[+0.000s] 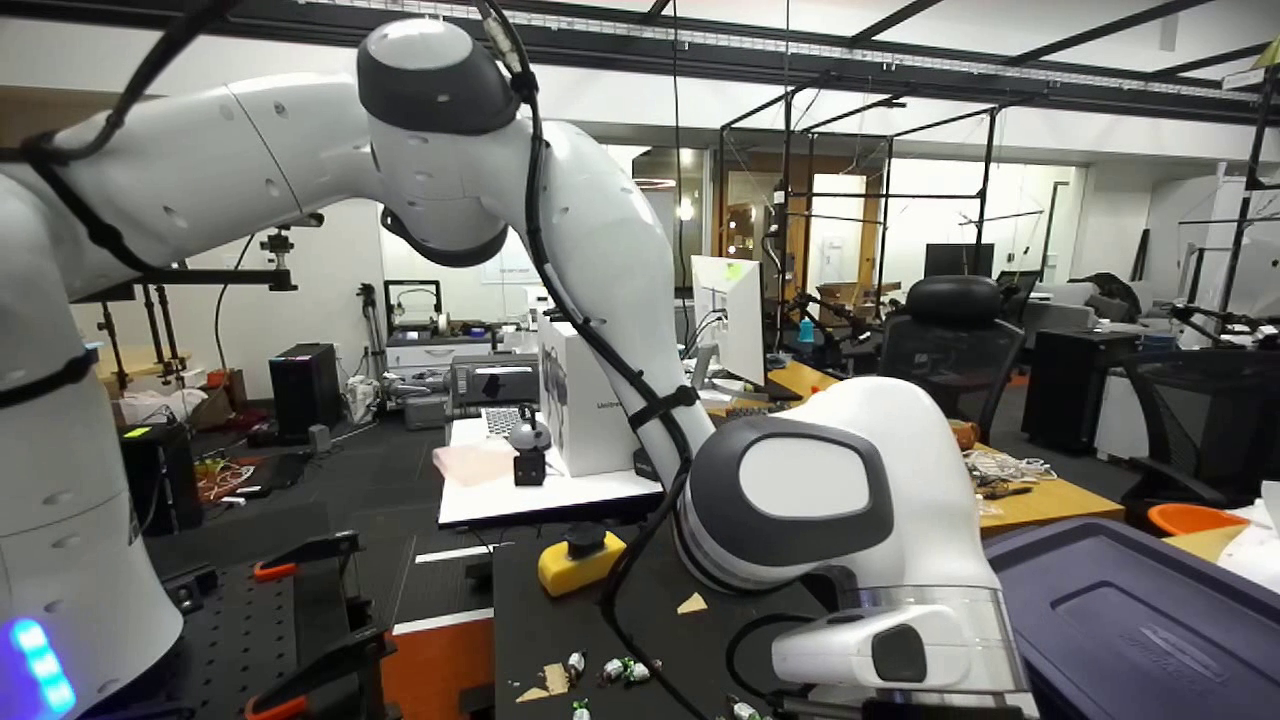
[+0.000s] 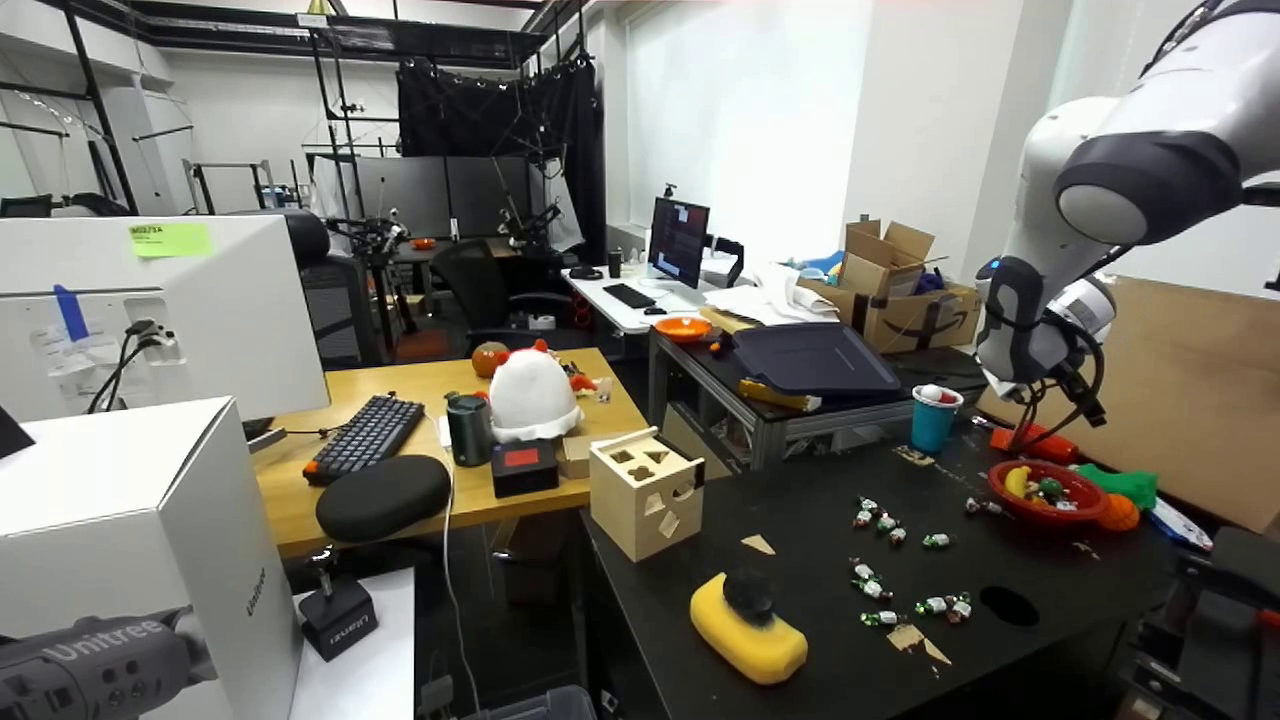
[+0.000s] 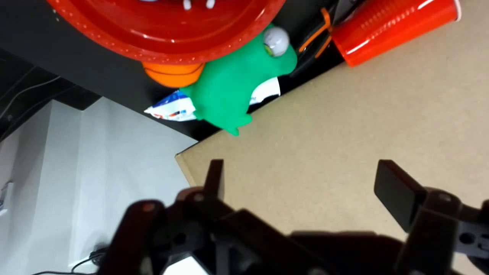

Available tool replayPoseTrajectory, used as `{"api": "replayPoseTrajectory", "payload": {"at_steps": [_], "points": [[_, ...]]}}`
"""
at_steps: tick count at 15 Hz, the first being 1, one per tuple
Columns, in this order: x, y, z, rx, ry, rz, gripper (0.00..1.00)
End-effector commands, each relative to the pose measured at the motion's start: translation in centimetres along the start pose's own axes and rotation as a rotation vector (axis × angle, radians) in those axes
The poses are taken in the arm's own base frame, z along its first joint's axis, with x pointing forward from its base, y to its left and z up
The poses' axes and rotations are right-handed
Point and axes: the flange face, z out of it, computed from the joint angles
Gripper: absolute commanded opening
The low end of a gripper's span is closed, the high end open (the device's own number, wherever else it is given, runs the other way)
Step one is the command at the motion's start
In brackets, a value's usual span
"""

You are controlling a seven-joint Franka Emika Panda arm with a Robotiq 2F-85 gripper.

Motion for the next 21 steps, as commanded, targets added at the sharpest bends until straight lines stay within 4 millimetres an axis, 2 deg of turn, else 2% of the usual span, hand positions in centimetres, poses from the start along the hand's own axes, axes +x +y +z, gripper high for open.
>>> {"api": "replayPoseTrajectory", "payload": {"at_steps": [1, 4, 8, 13, 21], "points": [[-0.7, 0.8, -1.0, 0.063, -0.121, -0.072, 1.00], [-2.2, 1.2, -0.8, 0.129, -0.248, -0.149, 1.00], [-3.1, 1.9, 1.1, 0.115, -0.373, -0.230, 1.00], [-3.7, 2.2, 4.6, 0.039, -0.403, -0.287, 1.00], [-6.1, 1.9, 6.2, -0.010, -0.417, -0.349, 1.00]]}}
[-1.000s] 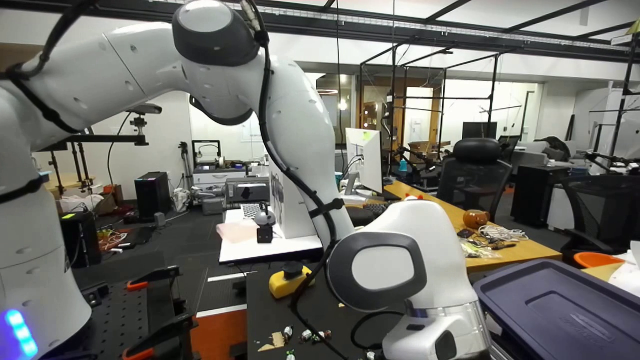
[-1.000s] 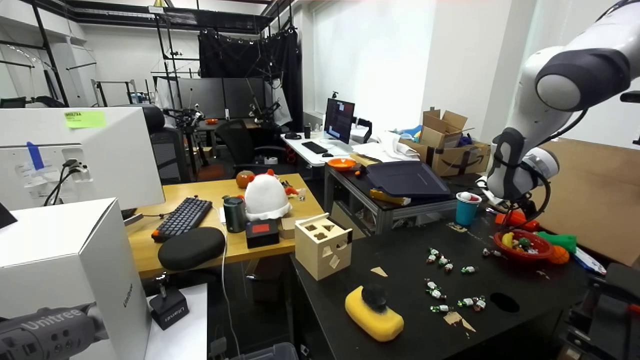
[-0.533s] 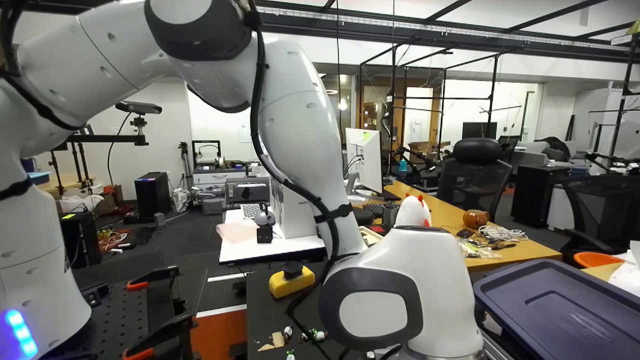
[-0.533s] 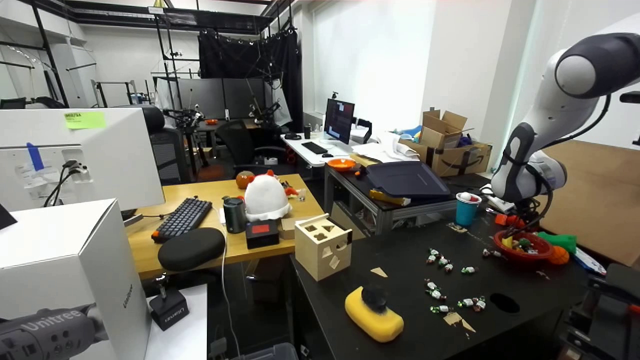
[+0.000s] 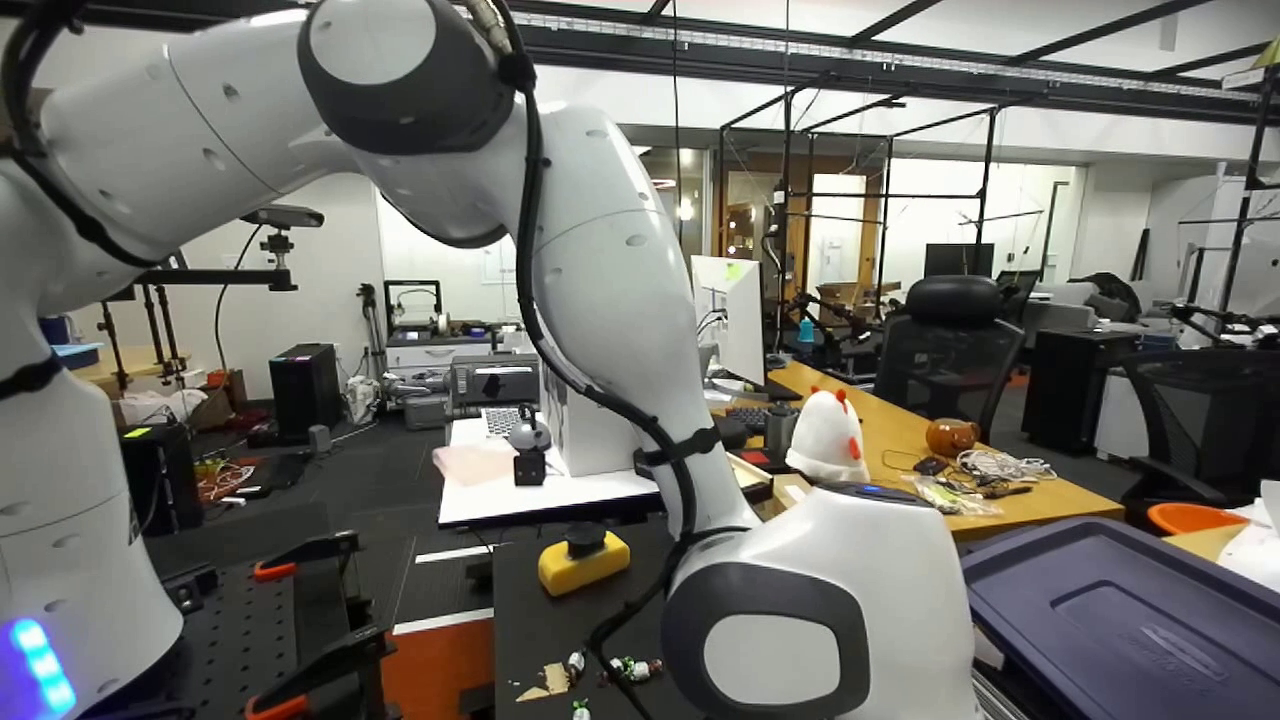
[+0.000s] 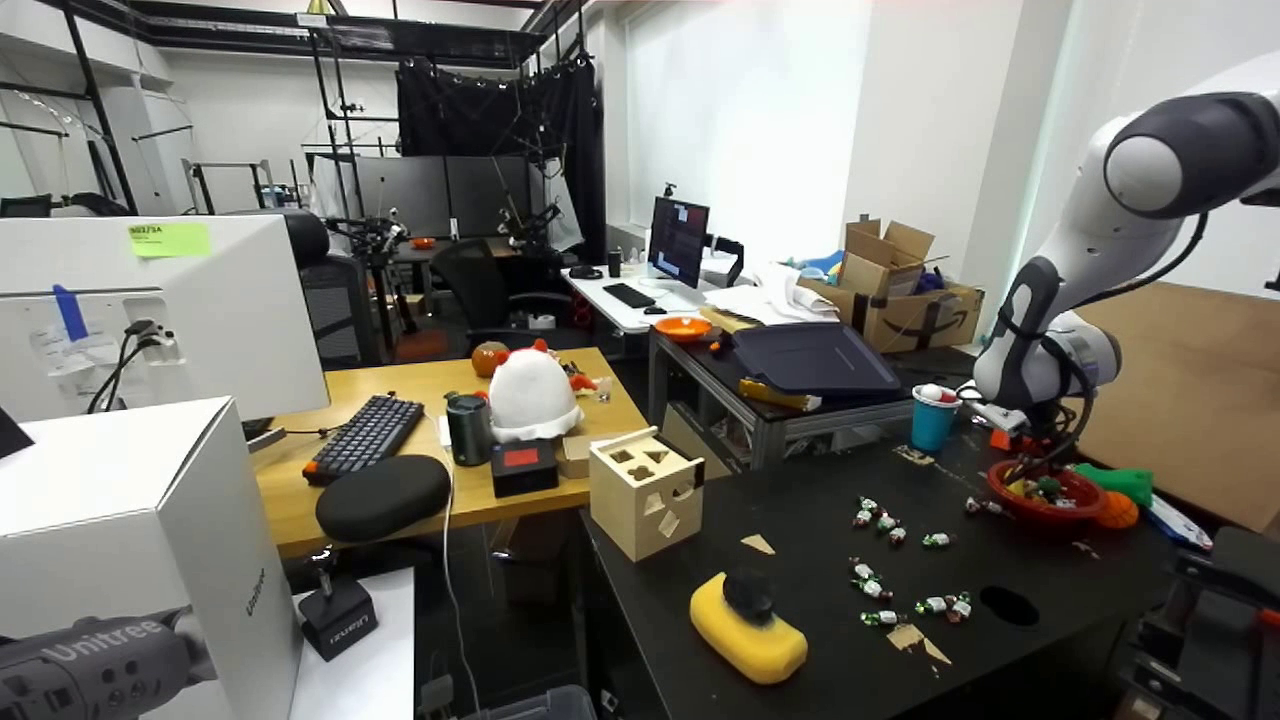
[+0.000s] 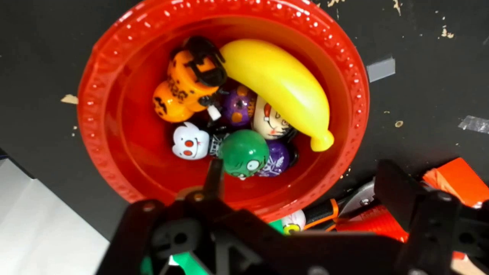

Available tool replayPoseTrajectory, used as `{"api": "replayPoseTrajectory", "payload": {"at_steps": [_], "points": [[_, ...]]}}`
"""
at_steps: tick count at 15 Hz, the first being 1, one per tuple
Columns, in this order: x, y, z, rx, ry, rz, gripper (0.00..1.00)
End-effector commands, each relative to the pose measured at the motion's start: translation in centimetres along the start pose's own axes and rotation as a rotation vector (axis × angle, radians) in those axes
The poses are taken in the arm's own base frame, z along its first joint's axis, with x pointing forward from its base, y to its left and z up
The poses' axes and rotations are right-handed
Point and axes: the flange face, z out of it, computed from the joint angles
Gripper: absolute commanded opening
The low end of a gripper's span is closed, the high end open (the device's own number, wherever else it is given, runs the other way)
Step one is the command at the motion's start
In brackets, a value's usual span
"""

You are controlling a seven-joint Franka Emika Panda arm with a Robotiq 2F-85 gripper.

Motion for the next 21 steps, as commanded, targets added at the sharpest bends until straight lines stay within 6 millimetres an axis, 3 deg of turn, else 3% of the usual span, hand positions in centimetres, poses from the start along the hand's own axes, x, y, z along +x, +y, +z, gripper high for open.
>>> {"api": "replayPoseTrajectory", "payload": {"at_steps": [1, 6, 10, 16, 21], "points": [[-0.7, -0.8, 1.2, -0.030, -0.033, -0.026, 1.00], [-1.6, -0.6, 3.6, -0.076, -0.060, -0.035, 1.00], [-1.4, -0.9, 4.3, -0.078, -0.090, -0.046, 1.00], [-1.7, -1.1, 4.0, -0.052, -0.172, -0.079, 1.00], [-3.6, -1.5, 3.1, 0.000, -0.290, -0.138, 1.00]]}}
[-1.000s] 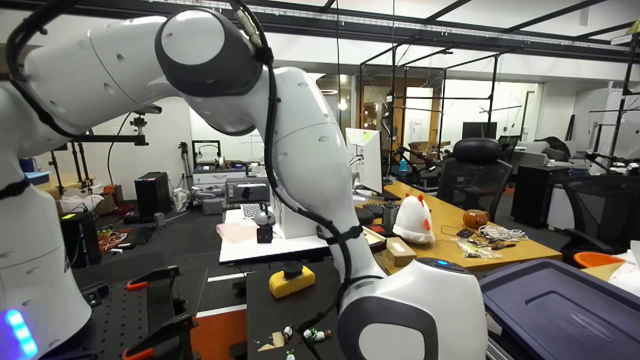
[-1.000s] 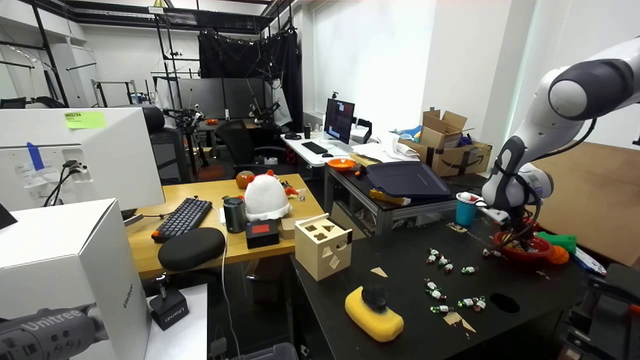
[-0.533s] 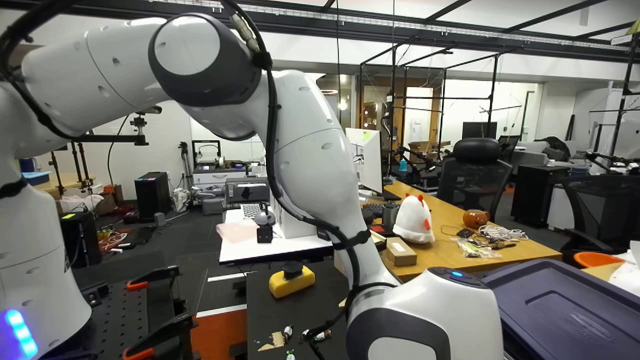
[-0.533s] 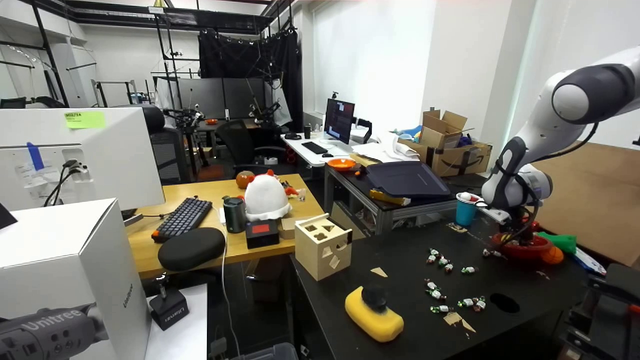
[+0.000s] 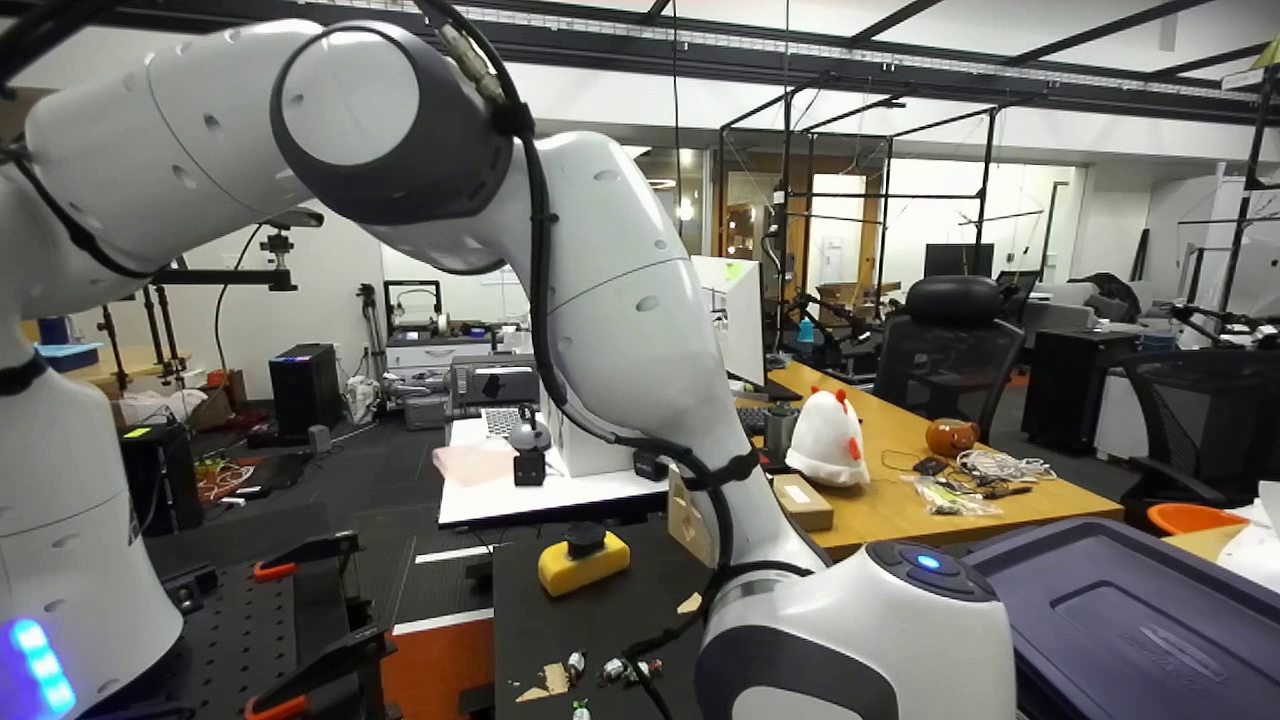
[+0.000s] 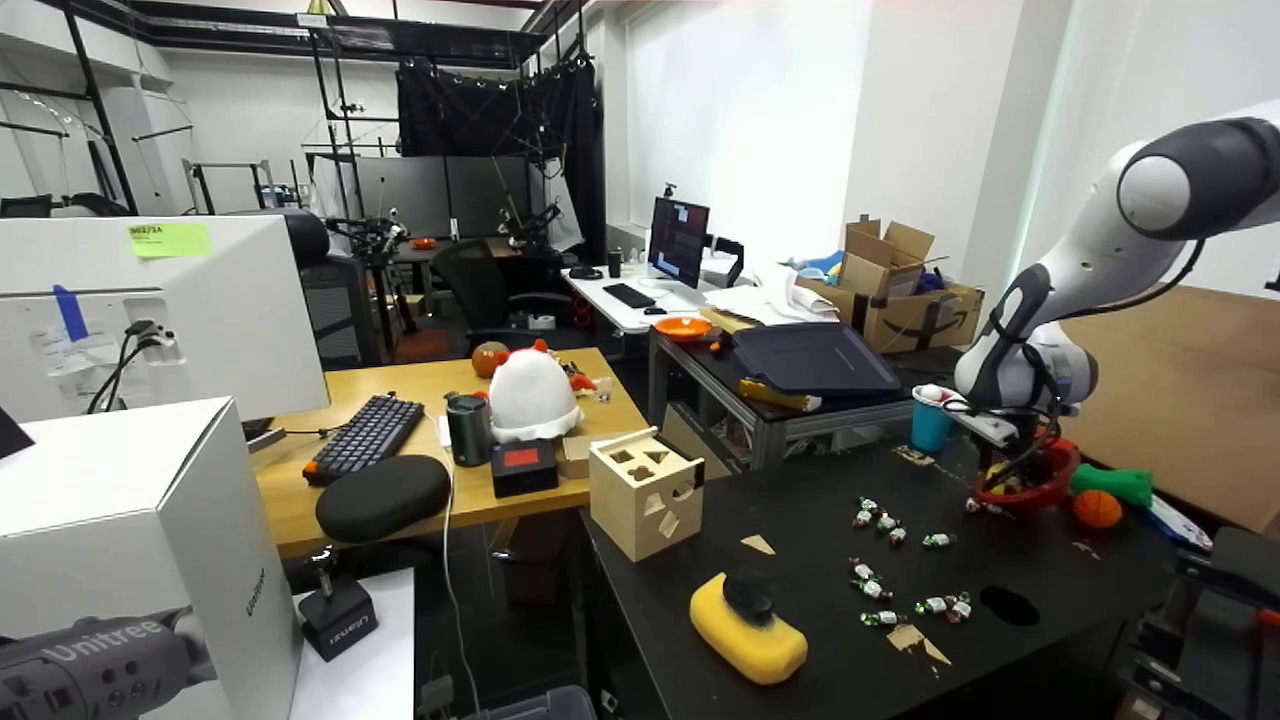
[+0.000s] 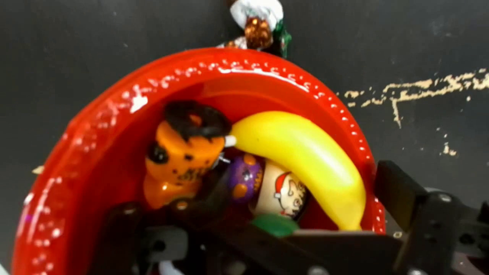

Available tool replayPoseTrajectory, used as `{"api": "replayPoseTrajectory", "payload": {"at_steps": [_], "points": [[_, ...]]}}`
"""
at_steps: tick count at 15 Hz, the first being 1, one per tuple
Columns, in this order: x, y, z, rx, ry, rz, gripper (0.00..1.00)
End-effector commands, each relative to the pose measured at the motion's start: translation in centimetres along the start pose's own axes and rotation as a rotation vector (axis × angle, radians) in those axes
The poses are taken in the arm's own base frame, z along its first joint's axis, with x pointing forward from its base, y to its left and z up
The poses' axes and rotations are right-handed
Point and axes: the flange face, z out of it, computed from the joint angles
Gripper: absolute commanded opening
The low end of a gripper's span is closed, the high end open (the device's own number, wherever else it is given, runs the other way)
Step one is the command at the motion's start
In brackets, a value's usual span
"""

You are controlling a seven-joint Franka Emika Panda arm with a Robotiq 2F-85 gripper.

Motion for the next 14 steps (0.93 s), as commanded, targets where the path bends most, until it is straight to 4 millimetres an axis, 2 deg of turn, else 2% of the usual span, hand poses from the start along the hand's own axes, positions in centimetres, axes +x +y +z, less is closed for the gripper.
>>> {"api": "replayPoseTrajectory", "payload": {"at_steps": [1, 4, 10, 14], "points": [[-1.9, -0.4, -0.5, 0.038, -0.111, -0.045, 1.00], [-3.2, -0.4, -0.1, 0.051, -0.171, -0.081, 1.00], [-3.8, -0.4, -0.1, 0.073, -0.217, -0.136, 1.00], [-5.0, -0.8, -0.3, 0.107, -0.290, -0.217, 1.00]]}}
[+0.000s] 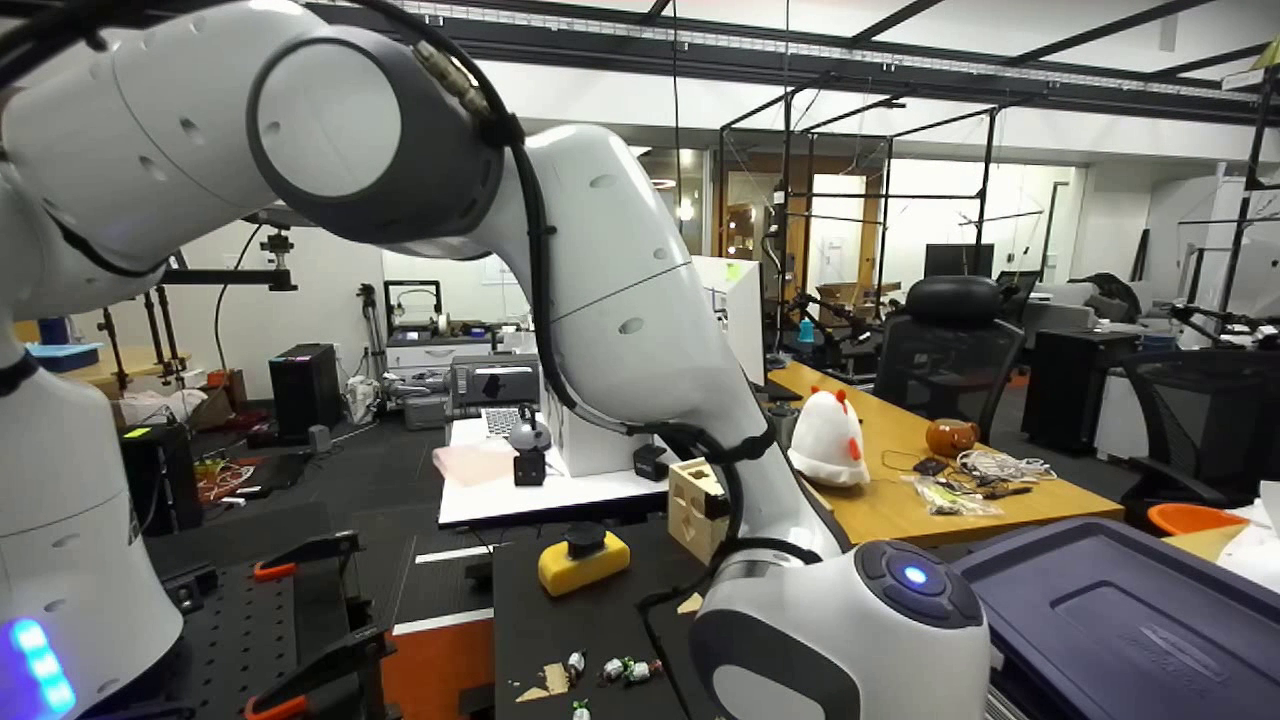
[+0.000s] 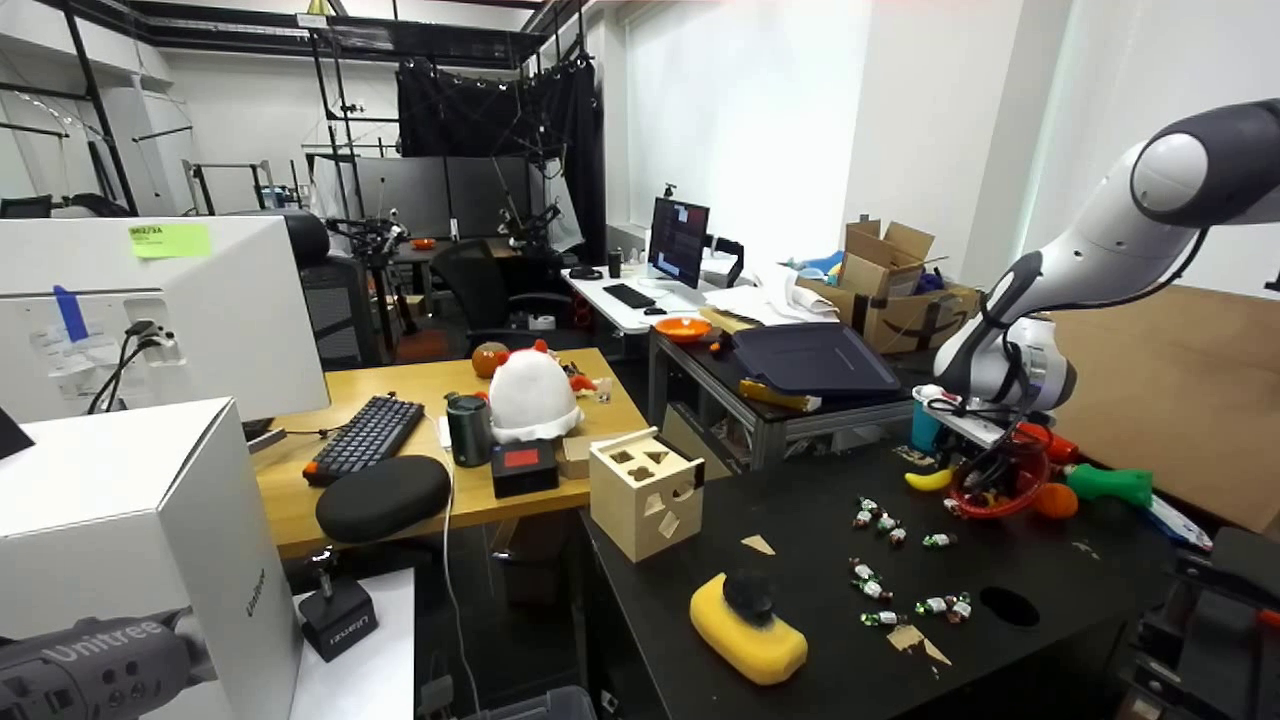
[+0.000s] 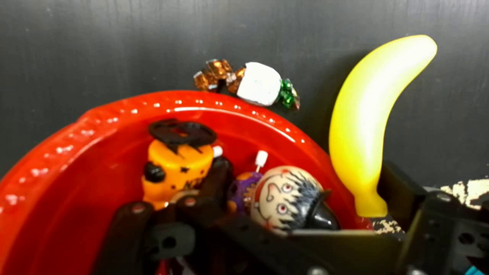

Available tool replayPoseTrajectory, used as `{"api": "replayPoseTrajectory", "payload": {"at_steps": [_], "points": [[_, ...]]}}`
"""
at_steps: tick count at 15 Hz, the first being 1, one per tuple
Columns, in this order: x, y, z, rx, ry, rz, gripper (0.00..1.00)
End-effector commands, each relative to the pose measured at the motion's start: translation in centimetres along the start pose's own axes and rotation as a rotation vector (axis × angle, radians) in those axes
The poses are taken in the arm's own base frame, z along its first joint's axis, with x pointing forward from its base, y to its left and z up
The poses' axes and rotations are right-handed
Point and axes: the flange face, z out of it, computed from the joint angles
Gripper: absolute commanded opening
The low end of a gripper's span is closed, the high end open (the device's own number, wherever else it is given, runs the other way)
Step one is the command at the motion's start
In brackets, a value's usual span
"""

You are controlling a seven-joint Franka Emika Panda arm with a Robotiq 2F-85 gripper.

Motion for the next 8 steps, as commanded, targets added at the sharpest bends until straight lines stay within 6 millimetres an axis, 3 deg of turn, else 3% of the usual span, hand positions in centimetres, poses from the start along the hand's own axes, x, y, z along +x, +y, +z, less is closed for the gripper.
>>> {"api": "replayPoseTrajectory", "payload": {"at_steps": [1, 8], "points": [[-1.0, -0.6, -0.5, 0.035, -0.089, -0.058, 1.00], [-2.3, -1.1, -0.2, 0.070, -0.190, -0.162, 1.00]]}}
